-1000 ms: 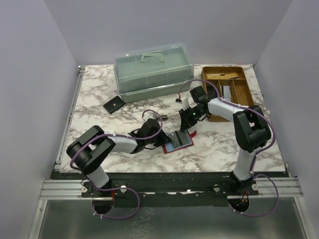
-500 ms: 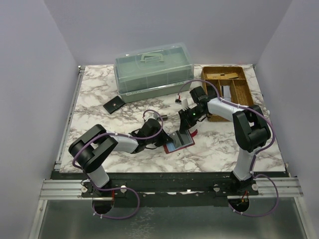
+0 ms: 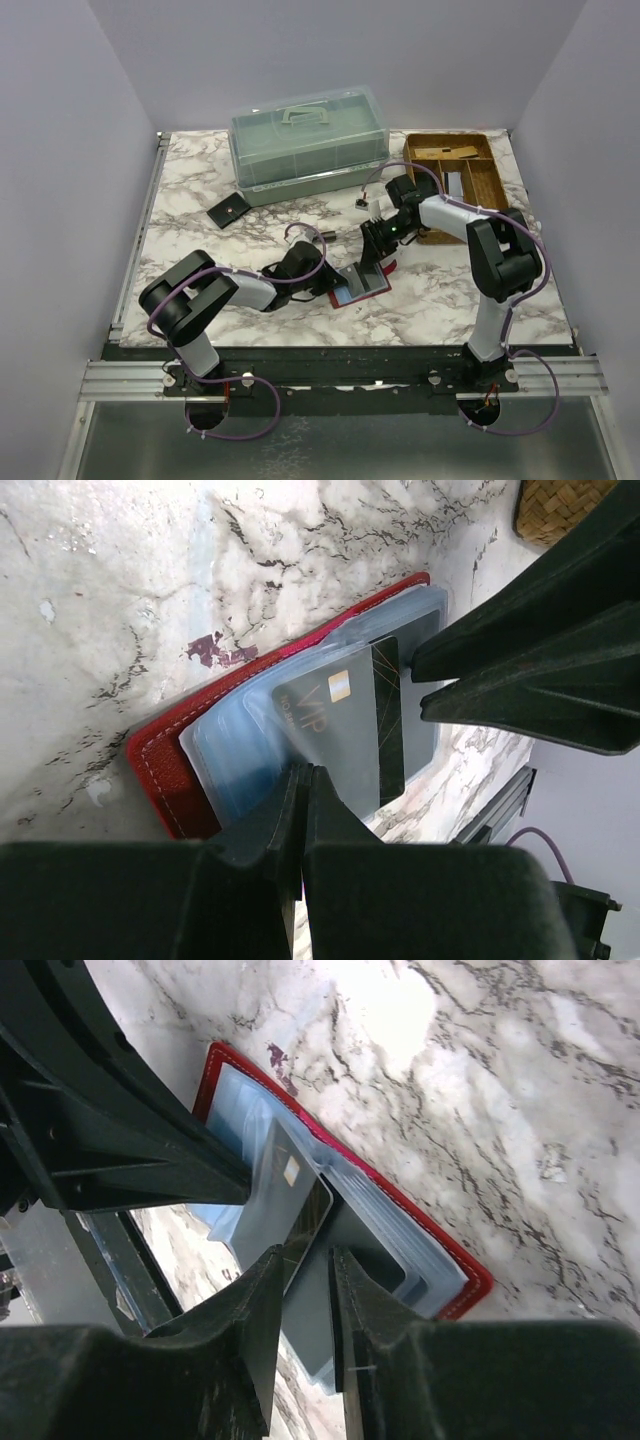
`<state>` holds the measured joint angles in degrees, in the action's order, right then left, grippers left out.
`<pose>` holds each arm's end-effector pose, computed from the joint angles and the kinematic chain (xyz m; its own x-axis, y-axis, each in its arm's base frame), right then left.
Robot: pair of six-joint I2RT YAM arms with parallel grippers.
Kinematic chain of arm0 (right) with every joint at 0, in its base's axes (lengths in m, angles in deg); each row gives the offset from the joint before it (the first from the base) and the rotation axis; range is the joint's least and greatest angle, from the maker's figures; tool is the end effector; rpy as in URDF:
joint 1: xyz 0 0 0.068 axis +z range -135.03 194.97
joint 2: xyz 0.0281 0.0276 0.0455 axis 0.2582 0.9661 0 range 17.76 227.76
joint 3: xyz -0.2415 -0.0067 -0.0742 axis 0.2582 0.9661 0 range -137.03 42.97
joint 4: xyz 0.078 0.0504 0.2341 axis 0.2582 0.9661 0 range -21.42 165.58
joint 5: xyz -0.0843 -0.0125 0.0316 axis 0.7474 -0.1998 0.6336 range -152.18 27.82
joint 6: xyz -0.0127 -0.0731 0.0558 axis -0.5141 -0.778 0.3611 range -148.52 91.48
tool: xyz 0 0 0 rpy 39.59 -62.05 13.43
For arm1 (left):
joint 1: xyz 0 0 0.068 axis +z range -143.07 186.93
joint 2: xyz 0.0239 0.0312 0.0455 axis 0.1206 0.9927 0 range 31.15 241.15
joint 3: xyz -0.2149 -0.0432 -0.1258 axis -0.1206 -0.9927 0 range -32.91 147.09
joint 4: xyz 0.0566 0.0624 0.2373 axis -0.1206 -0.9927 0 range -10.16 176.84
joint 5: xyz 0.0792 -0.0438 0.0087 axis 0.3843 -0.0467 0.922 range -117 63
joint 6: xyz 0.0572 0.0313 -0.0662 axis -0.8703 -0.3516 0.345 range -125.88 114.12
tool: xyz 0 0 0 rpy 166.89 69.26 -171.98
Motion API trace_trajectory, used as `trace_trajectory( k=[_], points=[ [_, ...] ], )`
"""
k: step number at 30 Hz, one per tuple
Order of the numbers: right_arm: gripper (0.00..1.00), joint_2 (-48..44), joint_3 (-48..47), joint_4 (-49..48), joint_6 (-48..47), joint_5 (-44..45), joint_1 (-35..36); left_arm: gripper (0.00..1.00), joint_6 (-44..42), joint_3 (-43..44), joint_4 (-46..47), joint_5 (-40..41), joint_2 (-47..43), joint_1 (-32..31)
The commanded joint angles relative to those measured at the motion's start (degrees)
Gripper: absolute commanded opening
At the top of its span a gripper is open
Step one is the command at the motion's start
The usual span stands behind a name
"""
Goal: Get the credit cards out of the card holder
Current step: Remove the credit card from the card holder.
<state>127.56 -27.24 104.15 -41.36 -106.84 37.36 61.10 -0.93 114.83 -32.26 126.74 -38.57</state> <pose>0.3065 0.1899 0.1101 -0.7740 -0.4901 -0.4008 -0.6253 0.4923 0.6056 0.2255 -0.2405 0.0804 -0.8613 -0.4312 -0.2687 -0.0777 0.6345 -0.7690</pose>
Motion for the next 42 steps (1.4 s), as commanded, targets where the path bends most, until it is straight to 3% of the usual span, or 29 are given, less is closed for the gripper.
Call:
trace_trajectory(
  k=[1, 15, 22, 27, 32, 42],
  points=[
    [0.31, 0.7, -0.3, 0.4, 0.2, 1.1, -1.2, 0.00, -0.3, -3.2, -5.7, 4.6, 2.5, -0.3],
    [0.35, 5.9, -0.3, 1.9, 1.0, -8.1, -1.1, 0.00, 0.1, -4.5, -2.5, 3.6, 2.7, -0.3],
    [0.37, 6.4, 0.2, 0.8, 2.0, -6.9, -0.9, 0.00, 0.2, -4.9, -1.9, 3.7, 2.4, -0.3],
    [0.45, 6.0, 0.4, 0.2, 2.0, -3.4, -0.7, 0.00, 0.7, -5.9, -1.1, 3.9, 2.7, -0.3],
    [0.49, 6.5, 0.4, 0.3, 2.4, -2.4, -0.3, 0.00, 2.2, -9.6, 4.7, 4.2, 3.4, -0.2],
    [0.47, 7.9, 0.2, 0.2, 3.4, 0.0, 1.2, 0.00, 3.2, -12.2, 13.5, 3.6, 6.2, -0.2]
  ],
)
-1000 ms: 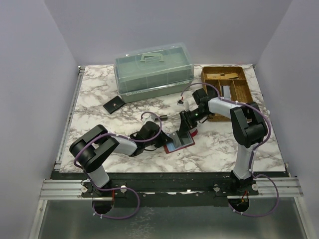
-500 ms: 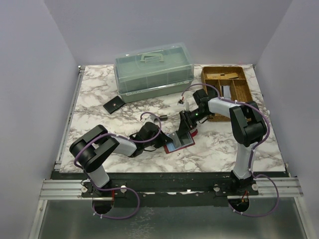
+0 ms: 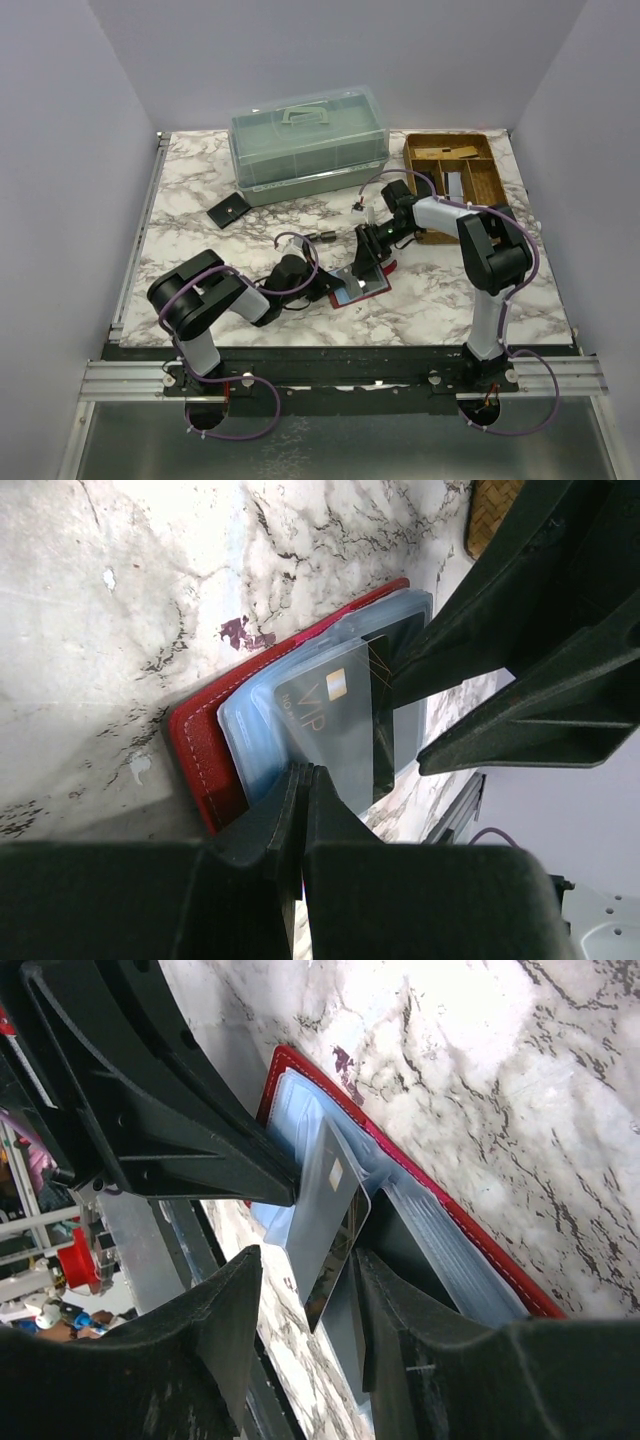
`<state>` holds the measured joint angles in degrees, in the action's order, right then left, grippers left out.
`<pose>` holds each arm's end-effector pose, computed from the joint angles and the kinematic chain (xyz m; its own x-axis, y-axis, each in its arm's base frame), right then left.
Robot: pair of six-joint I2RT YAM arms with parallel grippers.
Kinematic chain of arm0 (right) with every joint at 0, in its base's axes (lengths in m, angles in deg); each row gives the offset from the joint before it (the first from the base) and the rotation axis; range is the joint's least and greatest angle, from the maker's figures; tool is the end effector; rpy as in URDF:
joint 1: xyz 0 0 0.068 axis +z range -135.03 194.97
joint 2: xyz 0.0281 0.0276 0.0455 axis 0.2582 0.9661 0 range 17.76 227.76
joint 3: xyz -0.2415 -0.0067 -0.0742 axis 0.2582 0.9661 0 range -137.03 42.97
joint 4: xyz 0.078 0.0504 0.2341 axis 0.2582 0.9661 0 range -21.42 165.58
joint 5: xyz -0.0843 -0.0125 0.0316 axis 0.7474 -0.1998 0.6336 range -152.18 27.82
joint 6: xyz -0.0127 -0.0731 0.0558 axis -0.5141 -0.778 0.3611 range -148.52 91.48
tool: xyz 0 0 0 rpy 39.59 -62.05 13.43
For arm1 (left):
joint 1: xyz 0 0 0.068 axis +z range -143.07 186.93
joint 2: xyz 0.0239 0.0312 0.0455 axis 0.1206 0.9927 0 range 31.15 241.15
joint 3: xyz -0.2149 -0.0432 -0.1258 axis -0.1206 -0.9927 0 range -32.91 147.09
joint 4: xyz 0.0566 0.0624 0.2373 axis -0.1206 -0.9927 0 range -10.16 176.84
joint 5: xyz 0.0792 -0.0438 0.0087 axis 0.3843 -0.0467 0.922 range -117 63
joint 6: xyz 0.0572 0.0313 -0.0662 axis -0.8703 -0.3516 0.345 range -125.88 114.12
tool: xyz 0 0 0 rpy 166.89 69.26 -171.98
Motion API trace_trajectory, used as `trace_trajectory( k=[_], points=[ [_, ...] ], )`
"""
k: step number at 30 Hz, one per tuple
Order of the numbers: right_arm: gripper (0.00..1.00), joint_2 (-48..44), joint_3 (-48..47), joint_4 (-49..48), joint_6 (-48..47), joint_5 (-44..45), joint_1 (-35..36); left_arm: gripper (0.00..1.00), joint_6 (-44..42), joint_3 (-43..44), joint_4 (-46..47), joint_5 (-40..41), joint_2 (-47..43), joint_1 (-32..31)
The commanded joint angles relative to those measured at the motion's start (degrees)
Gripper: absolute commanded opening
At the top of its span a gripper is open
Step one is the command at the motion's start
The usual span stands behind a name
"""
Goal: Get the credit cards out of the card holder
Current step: Remove the credit card from the card holder, then place the credit card in the storage box.
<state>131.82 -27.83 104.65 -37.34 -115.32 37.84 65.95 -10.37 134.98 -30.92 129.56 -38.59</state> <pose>0.3004 0.1994 0.0965 -0.8379 -0.4535 -0.3036 -0.5043 0.4305 0.7486 0.2133 -0.2255 0.0679 -0.8182 -0.5198 -0.2458 -0.0747 0.5200 -0.8509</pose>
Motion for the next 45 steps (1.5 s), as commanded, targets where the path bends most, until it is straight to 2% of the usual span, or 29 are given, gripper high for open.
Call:
trace_trajectory(
  k=[1, 3, 6, 12, 19, 26, 31, 34, 36, 39, 45],
  points=[
    [0.45, 3.7, 0.8, -0.3, -0.5, 8.5, 0.8, 0.00, -1.7, -2.8, -6.5, 2.3, 3.4, -0.3],
    [0.39, 3.7, 0.8, -0.7, 0.0, 8.5, 0.7, 0.00, -1.8, -2.9, -6.2, 2.2, 3.5, -0.3],
    [0.24, 4.0, 0.8, -1.1, 0.7, 7.9, 0.8, 0.00, -1.9, -2.9, -5.6, 2.0, 3.6, -0.2],
    [0.00, 3.7, 0.3, -0.8, 0.8, 4.8, -0.2, 0.00, -2.2, -3.6, -4.9, 2.3, 2.8, -0.3],
    [0.00, 0.3, 0.7, -0.5, -0.6, 0.6, -5.3, 0.00, -1.6, -6.1, -4.8, 3.5, 1.3, 0.1],
    [0.00, -0.4, -0.9, 2.2, -3.9, 0.9, -5.9, 0.00, -1.3, -7.6, -4.7, 4.5, -0.3, 0.5],
    [0.00, -5.5, -2.2, 4.7, -8.6, -2.6, -7.6, 0.00, -3.1, -8.3, -4.8, 4.5, -5.8, 0.7],
    [0.00, -9.0, -2.5, 5.3, -10.4, -5.4, -9.2, 0.07, -5.1, -8.6, -6.0, 4.8, -11.4, 0.6],
    [0.00, -10.6, -2.6, 5.4, -10.7, -6.7, -10.7, 0.14, -6.8, -8.0, -10.0, 5.6, -15.8, 0.7],
    [0.00, -12.2, -3.4, 5.8, -11.4, -7.5, -13.9, 0.29, -10.1, -5.5, -18.0, 7.3, -21.2, 0.6],
    [0.00, -16.2, -5.6, 2.9, -9.9, -3.8, -25.7, 0.52, -15.8, -3.2, -30.6, 12.0, -31.3, 0.6]
  ],
)
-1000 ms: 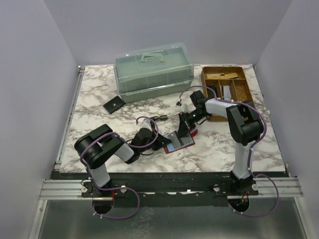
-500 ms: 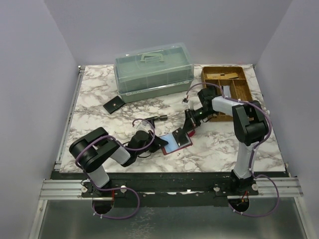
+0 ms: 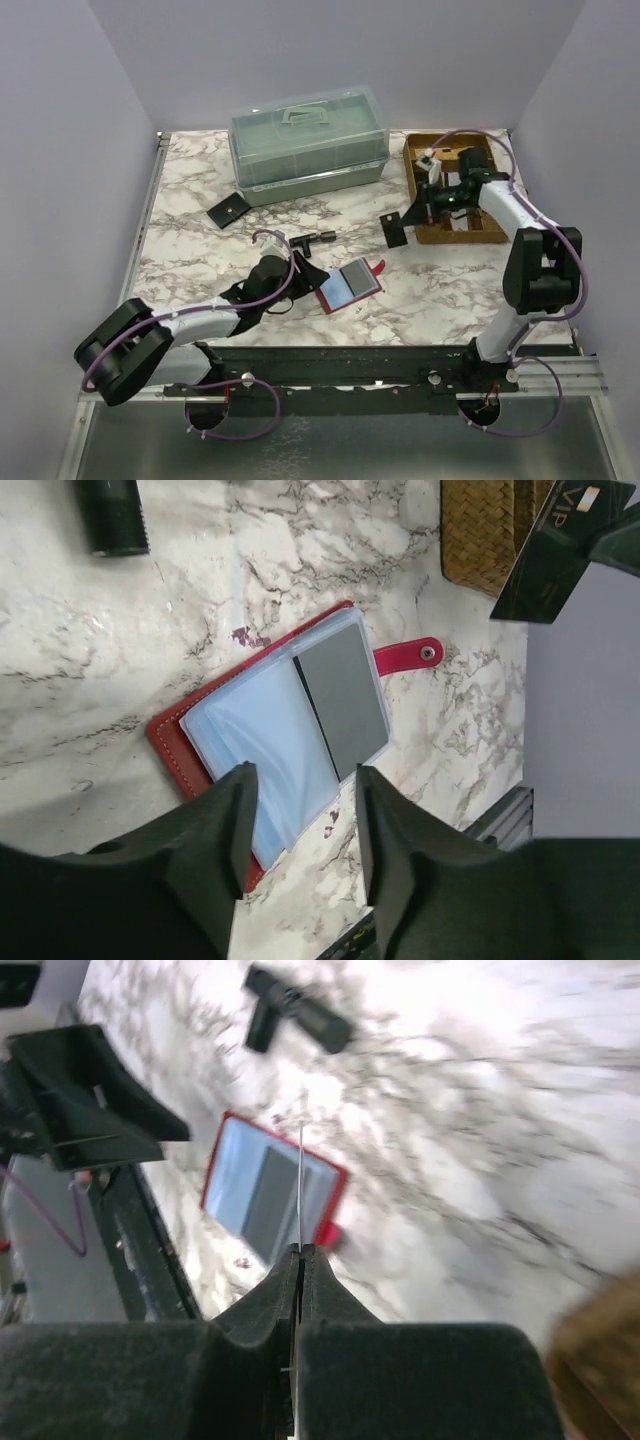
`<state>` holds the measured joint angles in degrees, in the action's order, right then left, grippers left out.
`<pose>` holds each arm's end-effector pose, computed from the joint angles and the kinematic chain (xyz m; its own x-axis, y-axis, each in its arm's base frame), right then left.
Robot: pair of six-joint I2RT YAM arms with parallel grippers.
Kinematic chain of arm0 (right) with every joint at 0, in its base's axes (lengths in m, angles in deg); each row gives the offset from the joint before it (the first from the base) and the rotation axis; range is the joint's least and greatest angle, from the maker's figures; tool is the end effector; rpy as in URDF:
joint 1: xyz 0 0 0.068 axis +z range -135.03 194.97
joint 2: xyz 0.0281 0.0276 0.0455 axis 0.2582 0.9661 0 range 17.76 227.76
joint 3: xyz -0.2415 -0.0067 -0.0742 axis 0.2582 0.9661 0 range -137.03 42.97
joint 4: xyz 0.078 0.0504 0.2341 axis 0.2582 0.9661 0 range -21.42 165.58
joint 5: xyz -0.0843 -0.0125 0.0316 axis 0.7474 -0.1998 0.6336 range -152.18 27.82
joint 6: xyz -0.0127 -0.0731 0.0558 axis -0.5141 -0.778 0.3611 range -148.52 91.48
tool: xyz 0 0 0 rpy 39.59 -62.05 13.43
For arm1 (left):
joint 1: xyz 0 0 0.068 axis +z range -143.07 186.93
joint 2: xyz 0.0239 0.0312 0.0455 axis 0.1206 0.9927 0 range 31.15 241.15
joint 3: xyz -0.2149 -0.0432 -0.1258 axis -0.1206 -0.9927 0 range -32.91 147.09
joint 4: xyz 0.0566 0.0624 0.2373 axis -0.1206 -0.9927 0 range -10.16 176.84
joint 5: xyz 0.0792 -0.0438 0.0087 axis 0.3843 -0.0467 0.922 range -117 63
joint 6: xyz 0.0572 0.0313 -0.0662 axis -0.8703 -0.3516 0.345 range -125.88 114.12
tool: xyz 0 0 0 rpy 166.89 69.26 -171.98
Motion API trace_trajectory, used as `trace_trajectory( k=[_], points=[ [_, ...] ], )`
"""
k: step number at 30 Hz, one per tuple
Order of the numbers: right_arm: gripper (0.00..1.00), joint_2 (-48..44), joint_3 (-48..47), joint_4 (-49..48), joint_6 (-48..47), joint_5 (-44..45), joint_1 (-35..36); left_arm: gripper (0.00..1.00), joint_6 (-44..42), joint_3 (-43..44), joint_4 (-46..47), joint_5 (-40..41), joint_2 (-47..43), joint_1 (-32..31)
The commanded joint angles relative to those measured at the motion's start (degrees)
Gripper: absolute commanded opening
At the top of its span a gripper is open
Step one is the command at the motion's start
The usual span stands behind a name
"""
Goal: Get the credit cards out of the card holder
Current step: Place the credit card in the storage box.
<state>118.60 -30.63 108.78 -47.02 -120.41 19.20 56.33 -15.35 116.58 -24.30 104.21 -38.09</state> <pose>0.3410 0.0966 0.1894 -0.7577 -0.2238 -0.6131 -0.6377 0.4533 0.6228 0.1960 -0.1906 0.1183 -0.7417 -0.5080 -0.4380 0.0435 0.6152 -0.7872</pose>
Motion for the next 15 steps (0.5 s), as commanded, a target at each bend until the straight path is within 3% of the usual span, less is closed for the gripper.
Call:
trace_trajectory(
  k=[1, 8, 15],
  points=[
    [0.00, -3.2, -3.8, -1.6, 0.3, 2.4, -9.2, 0.55, -6.8, 1.9, -14.0, 6.3, -7.9, 0.2],
    [0.00, 0.8, -14.9, -3.6, 2.6, 10.4, -15.7, 0.93, -5.1, -2.3, -20.7, 11.4, -25.2, 0.6],
    [0.00, 8.6, -25.0, -4.1, 5.7, 16.6, -15.8, 0.96, -3.0, -6.1, -28.8, 11.2, -42.1, 1.0]
  ],
)
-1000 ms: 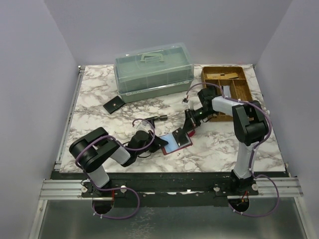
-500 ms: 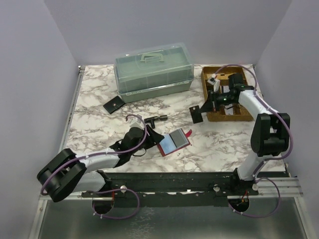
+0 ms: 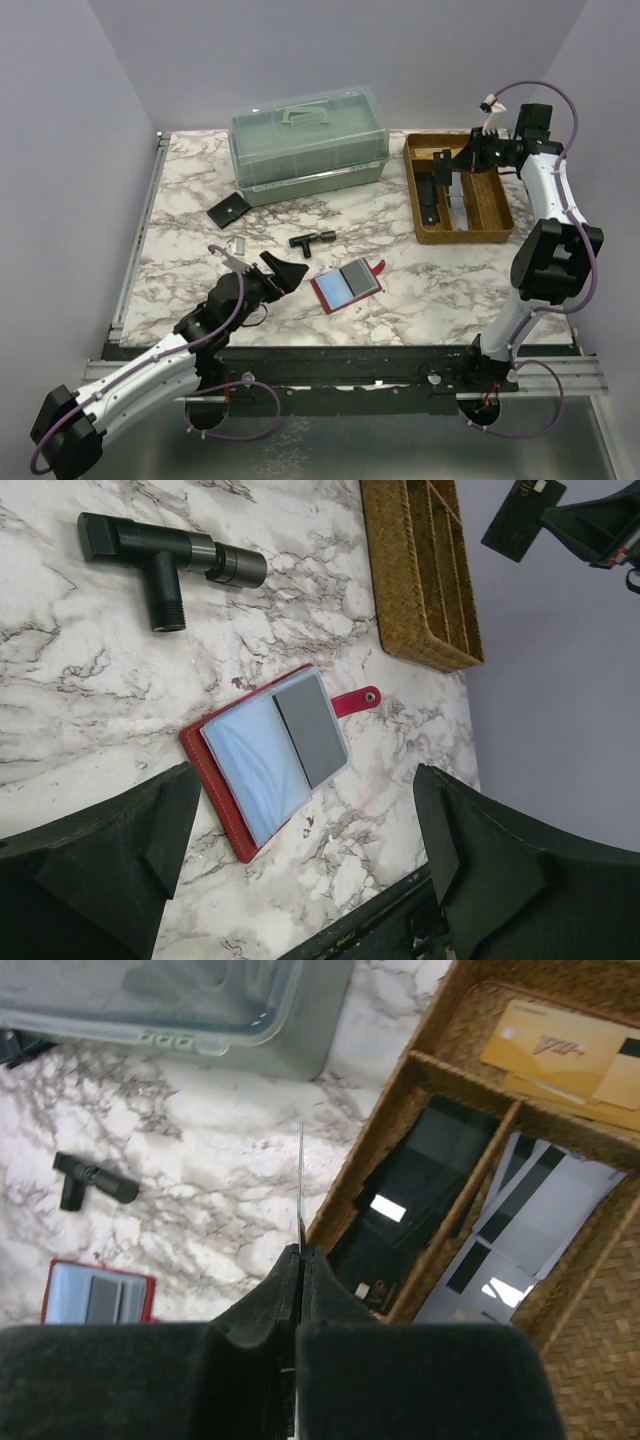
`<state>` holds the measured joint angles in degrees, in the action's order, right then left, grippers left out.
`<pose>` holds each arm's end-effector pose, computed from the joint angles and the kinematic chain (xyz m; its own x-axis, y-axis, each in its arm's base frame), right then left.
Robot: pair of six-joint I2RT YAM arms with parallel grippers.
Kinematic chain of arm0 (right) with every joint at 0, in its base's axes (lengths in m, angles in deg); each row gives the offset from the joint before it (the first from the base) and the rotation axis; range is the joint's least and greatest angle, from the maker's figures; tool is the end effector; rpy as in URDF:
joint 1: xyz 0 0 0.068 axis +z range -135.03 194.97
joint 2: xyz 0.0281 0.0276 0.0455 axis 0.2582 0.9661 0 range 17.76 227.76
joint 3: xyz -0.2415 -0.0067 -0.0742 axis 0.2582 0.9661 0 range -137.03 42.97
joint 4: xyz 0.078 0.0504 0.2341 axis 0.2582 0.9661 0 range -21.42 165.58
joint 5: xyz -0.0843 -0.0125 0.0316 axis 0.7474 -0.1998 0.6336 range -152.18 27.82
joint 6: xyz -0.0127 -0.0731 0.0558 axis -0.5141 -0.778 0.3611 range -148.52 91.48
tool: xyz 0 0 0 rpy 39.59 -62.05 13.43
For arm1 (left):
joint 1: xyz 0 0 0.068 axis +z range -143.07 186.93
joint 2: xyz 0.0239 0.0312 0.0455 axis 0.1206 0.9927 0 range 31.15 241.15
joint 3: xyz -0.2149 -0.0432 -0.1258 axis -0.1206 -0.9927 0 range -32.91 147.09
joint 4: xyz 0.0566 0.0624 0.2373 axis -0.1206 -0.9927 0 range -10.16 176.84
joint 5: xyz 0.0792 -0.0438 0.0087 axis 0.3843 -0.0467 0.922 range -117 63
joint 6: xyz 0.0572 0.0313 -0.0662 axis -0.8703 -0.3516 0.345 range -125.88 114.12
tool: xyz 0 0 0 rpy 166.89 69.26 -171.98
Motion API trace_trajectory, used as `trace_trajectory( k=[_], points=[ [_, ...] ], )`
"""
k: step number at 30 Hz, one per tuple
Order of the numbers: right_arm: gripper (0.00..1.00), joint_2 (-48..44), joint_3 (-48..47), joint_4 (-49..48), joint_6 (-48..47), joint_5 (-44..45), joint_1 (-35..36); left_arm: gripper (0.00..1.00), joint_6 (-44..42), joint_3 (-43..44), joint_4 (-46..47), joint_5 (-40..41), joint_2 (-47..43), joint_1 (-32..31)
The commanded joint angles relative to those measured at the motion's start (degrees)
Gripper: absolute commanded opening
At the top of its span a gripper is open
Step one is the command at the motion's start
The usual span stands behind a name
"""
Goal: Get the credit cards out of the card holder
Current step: Place the credit card in the storage box.
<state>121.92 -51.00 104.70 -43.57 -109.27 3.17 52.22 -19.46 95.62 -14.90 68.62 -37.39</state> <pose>0.4154 -0.0241 0.2723 -0.5910 -0.0573 -0.8046 -0.5279 0.7817 0.3320 0.1667 -0.1384 0.1798 -0.5564 -0.6169 -0.5566 0.1247 0.6002 -0.7900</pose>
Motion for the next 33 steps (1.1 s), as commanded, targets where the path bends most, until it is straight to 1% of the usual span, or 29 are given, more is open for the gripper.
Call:
trace_trajectory(
  k=[1, 5, 8, 15, 18, 19, 21, 23, 24, 26, 28, 30, 32, 33],
  points=[
    [0.00, 6.8, -6.0, 0.6, 2.4, 5.8, 0.2, 0.95, 1.2, -2.3, -8.6, 1.5, -8.3, 0.4],
    [0.00, 10.5, -9.2, 3.1, 2.6, 5.2, 0.2, 0.95, 1.7, -3.5, -12.4, 0.7, -13.2, 0.3],
    [0.00, 12.2, -9.4, 4.0, 2.9, 4.6, 0.2, 0.95, 1.5, -3.6, -13.1, 0.5, -14.3, 0.4],
    [0.01, 15.8, -8.9, 5.8, 2.9, 3.3, 1.1, 0.95, -0.4, -1.2, -13.5, 1.2, -11.5, 0.3],
    [0.05, 17.9, -9.7, 7.1, 2.4, 3.7, 2.2, 0.95, -1.2, 0.3, -13.5, 0.9, -9.4, 0.4],
    [0.07, 18.7, -10.3, 7.9, 2.1, 4.0, 2.6, 0.95, -1.6, 0.7, -13.4, 0.8, -8.8, 0.4],
    [0.14, 20.3, -11.9, 8.9, 1.9, 5.2, 3.6, 0.95, -2.2, 1.7, -13.5, 0.6, -7.8, 0.4],
    [0.31, 21.6, -14.4, 10.5, 1.8, 7.8, 4.3, 0.95, -2.6, 2.6, -13.5, 0.5, -7.2, 0.4],
    [0.37, 22.0, -16.1, 11.6, 1.3, 10.0, 4.6, 0.95, -2.8, 3.1, -13.6, 0.4, -7.0, 0.4],
    [0.45, 20.7, -18.2, 11.1, 1.3, 15.0, 4.6, 0.95, -3.4, 4.3, -14.2, 0.4, -6.7, 0.4],
    [0.51, 16.9, -16.9, 7.9, 1.5, 20.0, 4.6, 0.94, -3.9, 5.9, -15.2, 0.7, -6.2, 0.5],
    [0.54, 11.7, -14.5, 5.8, 0.8, 22.2, 4.6, 0.94, -4.3, 7.9, -16.5, 0.6, -5.0, 0.4],
    [0.55, 7.7, -12.1, 5.2, 0.2, 21.9, 4.6, 0.94, -5.5, 9.8, -17.3, -0.2, -3.2, 0.5],
    [0.56, 5.7, -10.3, 5.3, -0.4, 19.8, 4.5, 0.94, -6.1, 10.7, -17.6, -0.8, -2.2, 0.5]
  ],
)
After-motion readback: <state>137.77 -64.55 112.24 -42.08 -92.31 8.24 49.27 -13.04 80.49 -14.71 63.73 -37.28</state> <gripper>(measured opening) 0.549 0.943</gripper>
